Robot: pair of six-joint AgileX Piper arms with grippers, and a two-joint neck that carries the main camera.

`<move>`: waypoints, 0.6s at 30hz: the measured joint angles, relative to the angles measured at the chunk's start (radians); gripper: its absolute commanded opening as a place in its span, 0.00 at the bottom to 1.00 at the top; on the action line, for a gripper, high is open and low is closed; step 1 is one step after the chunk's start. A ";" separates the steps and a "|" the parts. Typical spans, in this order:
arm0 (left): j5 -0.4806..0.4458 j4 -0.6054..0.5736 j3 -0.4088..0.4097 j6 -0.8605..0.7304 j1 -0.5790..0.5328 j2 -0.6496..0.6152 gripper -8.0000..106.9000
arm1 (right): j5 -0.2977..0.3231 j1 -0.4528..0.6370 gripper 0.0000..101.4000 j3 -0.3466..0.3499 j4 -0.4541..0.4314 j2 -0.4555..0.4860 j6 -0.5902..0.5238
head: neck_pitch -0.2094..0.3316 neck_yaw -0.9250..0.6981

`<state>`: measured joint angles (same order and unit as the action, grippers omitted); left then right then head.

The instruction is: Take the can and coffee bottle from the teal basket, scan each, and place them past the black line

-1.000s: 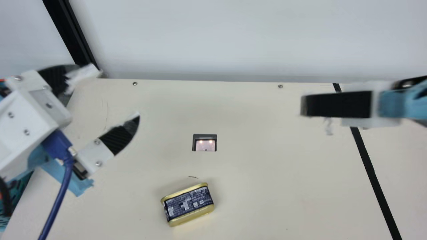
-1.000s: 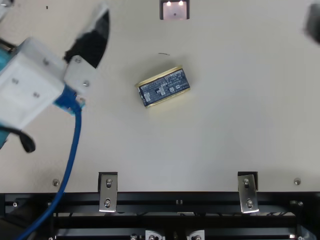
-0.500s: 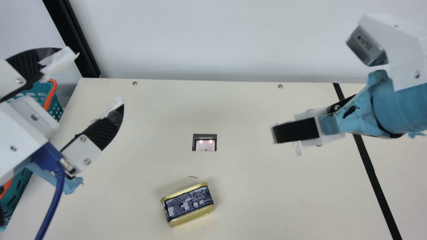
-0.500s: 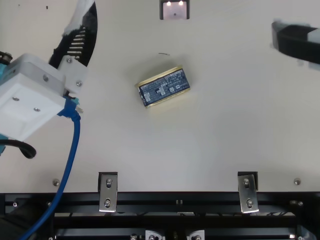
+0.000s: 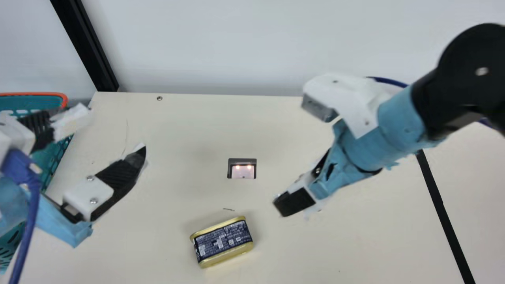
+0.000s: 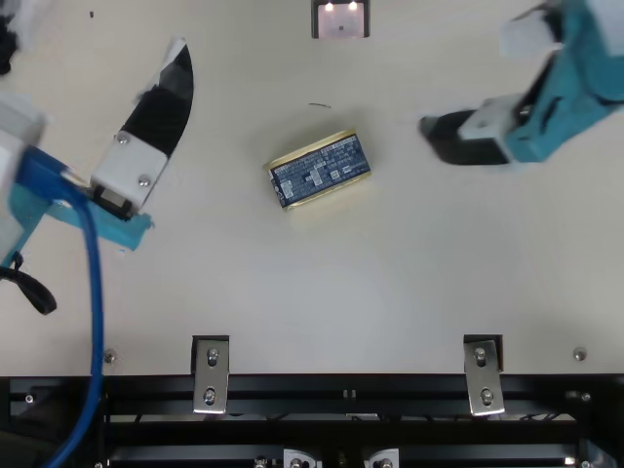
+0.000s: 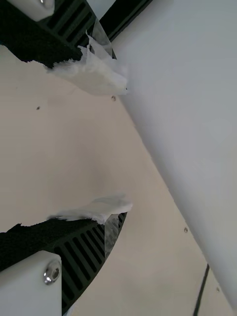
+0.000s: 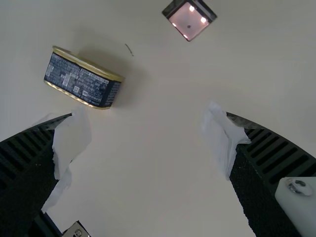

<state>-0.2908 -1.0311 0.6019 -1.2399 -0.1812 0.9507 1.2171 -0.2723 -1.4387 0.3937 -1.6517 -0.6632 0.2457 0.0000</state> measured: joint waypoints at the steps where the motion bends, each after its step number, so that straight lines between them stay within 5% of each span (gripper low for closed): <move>1: -0.022 -0.013 -0.003 0.022 0.020 -0.003 0.85 | 0.001 -0.010 1.00 -0.010 0.002 -0.013 -0.021 | 0.000 0.000; 12: -0.043 -0.008 0.000 0.068 0.049 -0.012 0.85 | -0.002 -0.024 1.00 -0.034 0.004 -0.030 -0.041 | 0.000 0.000; 18: -0.111 -0.005 0.000 0.218 0.097 0.010 0.85 | -0.001 -0.073 1.00 -0.022 0.026 -0.061 -0.142 | 0.000 0.000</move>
<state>-0.4016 -1.0362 0.6019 -1.0218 -0.0846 0.9606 1.2164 -0.3453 -1.4604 0.4196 -1.7128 -0.8054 0.2457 0.0000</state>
